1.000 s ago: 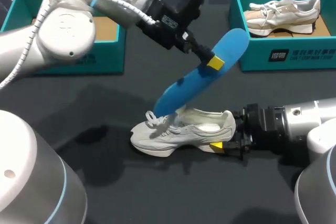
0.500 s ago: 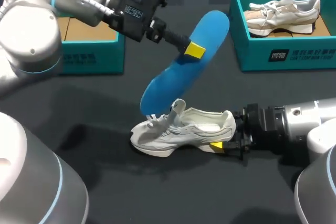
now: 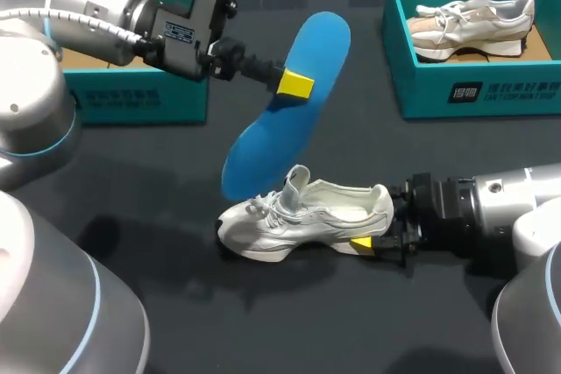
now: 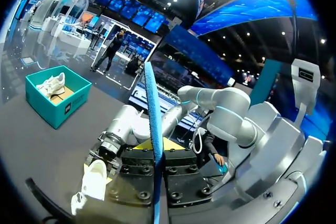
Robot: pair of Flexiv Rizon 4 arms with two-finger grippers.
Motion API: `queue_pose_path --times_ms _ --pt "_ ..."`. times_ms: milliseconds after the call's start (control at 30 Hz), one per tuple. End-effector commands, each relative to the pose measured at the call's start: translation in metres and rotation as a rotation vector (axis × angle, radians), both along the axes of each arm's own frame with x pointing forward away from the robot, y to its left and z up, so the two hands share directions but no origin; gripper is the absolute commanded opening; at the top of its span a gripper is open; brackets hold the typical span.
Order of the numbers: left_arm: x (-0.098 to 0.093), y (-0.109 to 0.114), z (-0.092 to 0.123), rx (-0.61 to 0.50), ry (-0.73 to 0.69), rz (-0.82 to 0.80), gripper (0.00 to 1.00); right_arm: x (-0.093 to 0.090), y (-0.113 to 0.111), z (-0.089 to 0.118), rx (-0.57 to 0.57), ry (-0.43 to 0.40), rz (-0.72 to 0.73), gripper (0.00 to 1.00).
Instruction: Take the shoe out of the shoebox, open the shoe tongue, remove and reinsert the insole, then place the shoe into the shoebox
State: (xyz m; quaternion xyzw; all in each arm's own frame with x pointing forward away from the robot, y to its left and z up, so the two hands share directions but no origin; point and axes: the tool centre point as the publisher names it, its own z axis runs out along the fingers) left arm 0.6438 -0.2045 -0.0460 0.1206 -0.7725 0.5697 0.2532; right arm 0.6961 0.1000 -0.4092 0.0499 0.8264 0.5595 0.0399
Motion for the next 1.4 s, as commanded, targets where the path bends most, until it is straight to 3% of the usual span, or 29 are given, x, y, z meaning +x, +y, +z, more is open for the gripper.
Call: queue_pose_path --times_ms 33,133,600,1133,1400 --pt "-0.016 0.004 0.002 -0.095 -0.042 0.059 0.0 -0.001 0.001 0.001 -0.005 0.0 -0.001 0.0" --pt "-0.023 0.013 0.017 -0.148 -0.138 0.091 0.0 -0.001 0.001 0.001 -0.005 0.0 -0.001 0.0" --pt "-0.032 0.019 0.017 -0.197 -0.094 0.082 0.0 -0.001 0.001 0.001 -0.005 0.0 -0.001 0.0" --pt "-0.051 0.028 0.012 -0.23 -0.067 0.201 0.0 -0.001 0.001 0.001 -0.005 0.0 -0.001 0.0" --pt "-0.049 0.029 0.014 -0.23 -0.064 0.221 0.0 -0.001 0.001 0.001 -0.005 0.0 -0.001 0.0"
